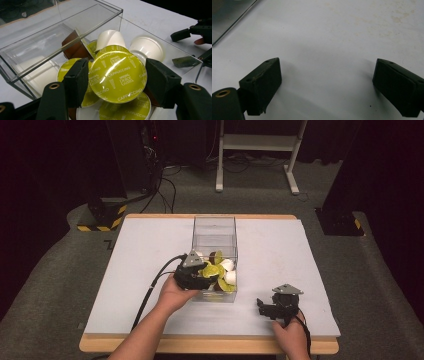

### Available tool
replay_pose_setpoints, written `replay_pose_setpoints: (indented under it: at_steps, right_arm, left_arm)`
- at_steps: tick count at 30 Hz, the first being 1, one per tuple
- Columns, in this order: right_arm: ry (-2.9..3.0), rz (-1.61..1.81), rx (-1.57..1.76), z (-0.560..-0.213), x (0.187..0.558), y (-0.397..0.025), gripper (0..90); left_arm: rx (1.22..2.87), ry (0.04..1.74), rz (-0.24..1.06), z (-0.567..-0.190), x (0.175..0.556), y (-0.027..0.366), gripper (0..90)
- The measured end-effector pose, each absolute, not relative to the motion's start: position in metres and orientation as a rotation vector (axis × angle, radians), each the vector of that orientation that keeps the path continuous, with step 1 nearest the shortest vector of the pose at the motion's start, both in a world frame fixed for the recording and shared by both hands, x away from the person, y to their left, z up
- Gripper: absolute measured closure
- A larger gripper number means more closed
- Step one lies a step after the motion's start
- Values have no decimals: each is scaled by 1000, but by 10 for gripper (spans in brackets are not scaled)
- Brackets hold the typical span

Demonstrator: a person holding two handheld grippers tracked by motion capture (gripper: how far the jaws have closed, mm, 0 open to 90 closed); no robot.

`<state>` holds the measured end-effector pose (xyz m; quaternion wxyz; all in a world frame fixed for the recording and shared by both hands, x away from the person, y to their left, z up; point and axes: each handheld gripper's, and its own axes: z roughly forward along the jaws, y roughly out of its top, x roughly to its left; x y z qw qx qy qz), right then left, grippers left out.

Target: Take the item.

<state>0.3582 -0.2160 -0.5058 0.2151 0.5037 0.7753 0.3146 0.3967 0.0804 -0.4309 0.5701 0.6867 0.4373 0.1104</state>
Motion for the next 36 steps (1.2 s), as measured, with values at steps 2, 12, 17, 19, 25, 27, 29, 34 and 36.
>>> replay_pose_setpoints:
  at_steps: [2, 12, 17, 19, 25, 27, 29, 34, 36]
  right_arm:
    - [2150, 872, 1397, -506, 358, -216, 82]
    - [2149, 873, 1396, -506, 358, -216, 82]
    - [2150, 872, 1396, -506, 358, -216, 82]
    - [2150, 872, 1396, -506, 358, -216, 82]
    - [2149, 873, 1396, -506, 358, -216, 82]
    - [2150, 872, 1396, -506, 358, -216, 82]
    - [2150, 872, 1396, -506, 358, -216, 82]
    - [2150, 872, 1396, -506, 358, -216, 82]
    - [2150, 873, 1397, -506, 358, -216, 82]
  left_arm:
    - [1611, 1023, 262, -430, 396, 82, 373]
    - [1589, 1019, 259, -423, 394, 87, 373]
    - [1572, 1025, 277, -422, 393, 92, 374]
    - [1570, 1027, 279, -421, 392, 92, 374]
    - [1558, 1018, 286, -420, 388, 97, 374]
    - [1548, 1017, 286, -418, 387, 99, 374]
    - [1545, 1012, 283, -415, 385, 103, 374]
    - [1529, 1015, 294, -411, 382, 111, 374]
    - [1522, 1018, 301, -410, 380, 115, 374]
